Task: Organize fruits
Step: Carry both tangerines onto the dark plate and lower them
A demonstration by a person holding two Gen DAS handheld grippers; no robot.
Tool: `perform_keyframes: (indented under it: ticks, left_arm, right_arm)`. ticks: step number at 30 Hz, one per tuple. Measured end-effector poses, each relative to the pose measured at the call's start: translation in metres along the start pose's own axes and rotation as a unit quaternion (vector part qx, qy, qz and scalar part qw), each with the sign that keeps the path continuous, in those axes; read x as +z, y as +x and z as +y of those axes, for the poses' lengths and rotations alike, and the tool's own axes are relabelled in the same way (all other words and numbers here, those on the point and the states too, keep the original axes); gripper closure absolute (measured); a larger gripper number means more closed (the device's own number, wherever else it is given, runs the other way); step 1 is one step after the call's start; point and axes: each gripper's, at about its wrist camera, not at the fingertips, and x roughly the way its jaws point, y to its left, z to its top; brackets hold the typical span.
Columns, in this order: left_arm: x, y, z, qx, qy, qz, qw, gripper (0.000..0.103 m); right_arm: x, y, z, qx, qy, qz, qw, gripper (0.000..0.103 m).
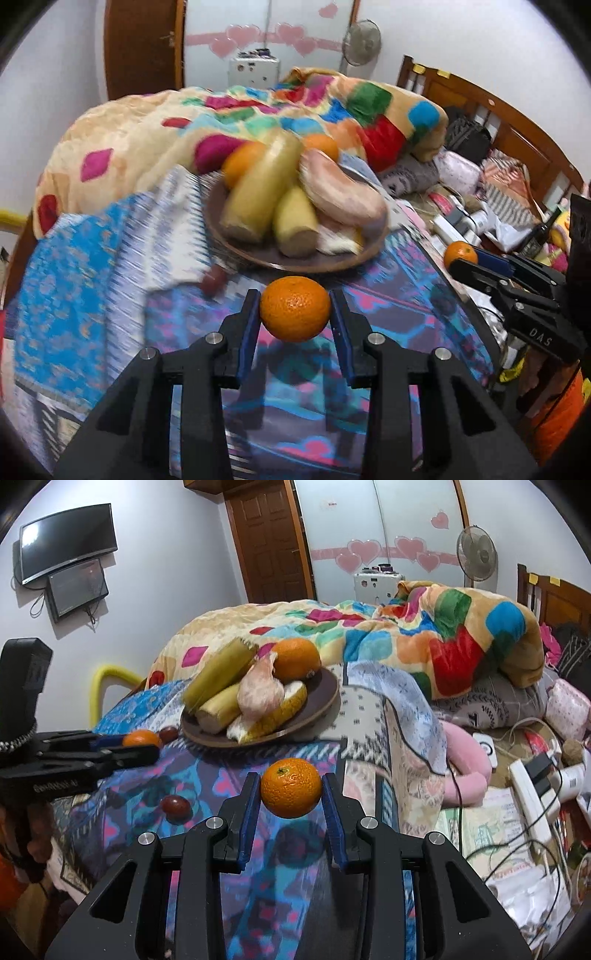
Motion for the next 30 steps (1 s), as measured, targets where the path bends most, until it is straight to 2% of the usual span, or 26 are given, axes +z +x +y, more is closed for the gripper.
perform_keyframes:
  ticks: [6,11,19,30]
  left_arm:
    - [0.025,-0.001,0.027,0.031,0.003,-0.018,0.9994,0.066]
    - [0.047,0.016,0.046,0.043,-0.001,-0.019,0.9989,0.066]
    - [0.075,0.053,0.057,0.04,0.0,-0.002,0.9992,0.066]
    - [0.089,0.076,0.056,0.042,0.001,0.011,0.999,0.066]
  right_arm:
    - [0.024,0.016,-0.002,-0.002,-0.004,-0.006,1.0,0.072]
    - [0.042,0.031,-0.003,-0.014,-0.016,-0.009,1.0,0.072]
    - [0.066,0.064,-0.005,-0.024,-0.032,0.003,0.999,0.072]
    - [0.075,0.096,-0.003,-0.025,-0.027,0.034,0.999,0.072]
